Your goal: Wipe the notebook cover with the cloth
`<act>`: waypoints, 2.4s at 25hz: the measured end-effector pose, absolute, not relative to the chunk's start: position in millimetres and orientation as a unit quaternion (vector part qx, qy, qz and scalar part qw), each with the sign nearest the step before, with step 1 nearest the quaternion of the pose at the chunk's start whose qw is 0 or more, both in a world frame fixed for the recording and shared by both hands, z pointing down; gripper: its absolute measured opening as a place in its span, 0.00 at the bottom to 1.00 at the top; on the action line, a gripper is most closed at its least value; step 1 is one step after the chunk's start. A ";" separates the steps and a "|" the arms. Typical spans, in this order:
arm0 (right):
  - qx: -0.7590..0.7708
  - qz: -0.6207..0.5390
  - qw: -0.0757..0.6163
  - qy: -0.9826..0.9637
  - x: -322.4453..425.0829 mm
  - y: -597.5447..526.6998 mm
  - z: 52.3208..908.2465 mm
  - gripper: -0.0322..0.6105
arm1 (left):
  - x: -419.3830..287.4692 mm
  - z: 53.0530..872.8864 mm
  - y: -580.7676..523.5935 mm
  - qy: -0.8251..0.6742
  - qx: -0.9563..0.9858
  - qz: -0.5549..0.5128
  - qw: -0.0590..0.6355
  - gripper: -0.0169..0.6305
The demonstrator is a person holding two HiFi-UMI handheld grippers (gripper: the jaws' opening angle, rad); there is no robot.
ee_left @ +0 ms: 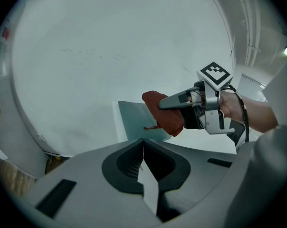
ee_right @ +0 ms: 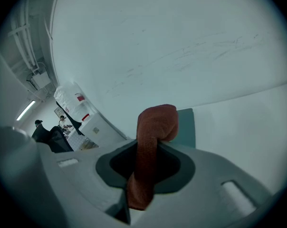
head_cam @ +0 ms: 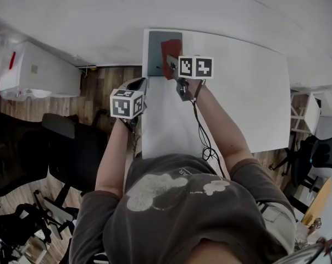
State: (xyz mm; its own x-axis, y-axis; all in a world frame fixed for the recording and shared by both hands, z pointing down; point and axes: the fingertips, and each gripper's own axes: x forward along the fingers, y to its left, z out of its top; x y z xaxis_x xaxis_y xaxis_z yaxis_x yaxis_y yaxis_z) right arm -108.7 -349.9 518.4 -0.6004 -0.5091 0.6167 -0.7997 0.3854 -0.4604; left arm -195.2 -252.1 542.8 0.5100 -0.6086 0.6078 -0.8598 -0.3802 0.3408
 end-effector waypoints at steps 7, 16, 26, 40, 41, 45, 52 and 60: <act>0.370 0.398 0.193 -0.817 -160.2 -332.5 531.3 0.18 | -211.0 551.4 -248.6 -0.464 0.799 0.193 0.332 0.02; 0.358 0.413 0.216 -0.809 -181.4 -317.9 558.4 0.18 | -219.7 557.0 -244.6 -0.469 0.792 0.195 0.338 0.02; 0.364 0.414 0.228 -0.802 -158.9 -315.7 565.1 0.18 | -210.6 554.9 -241.6 -0.464 0.794 0.199 0.337 0.02; 0.397 0.419 0.219 -0.787 -97.1 -313.9 563.6 0.18 | -188.9 546.5 -232.5 -0.462 0.798 0.203 0.330 0.02; 0.399 0.419 0.218 -0.786 -92.7 -313.9 563.6 0.18 | -187.3 545.9 -231.9 -0.462 0.798 0.203 0.329 0.02; 0.405 0.420 0.218 -0.782 -76.7 -311.2 564.1 0.18 | -179.5 543.6 -228.6 -0.464 0.798 0.202 0.327 0.02; 0.411 0.415 0.219 -0.781 -50.3 -304.5 563.0 0.18 | -159.7 538.8 -221.1 -0.468 0.797 0.202 0.324 0.02; 0.404 0.408 0.197 -0.794 -24.1 -298.9 543.5 0.18 | -137.7 529.5 -212.4 -0.486 0.788 0.198 0.322 0.02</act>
State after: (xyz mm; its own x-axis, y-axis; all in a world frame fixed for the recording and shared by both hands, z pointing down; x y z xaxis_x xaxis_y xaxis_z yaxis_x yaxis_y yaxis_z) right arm -24.1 -298.9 543.5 -0.5950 -0.4815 0.6435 -0.8035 0.3398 -0.4887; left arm -137.7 -212.4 529.5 0.4497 -0.6386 0.6245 -0.8932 -0.3203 0.3156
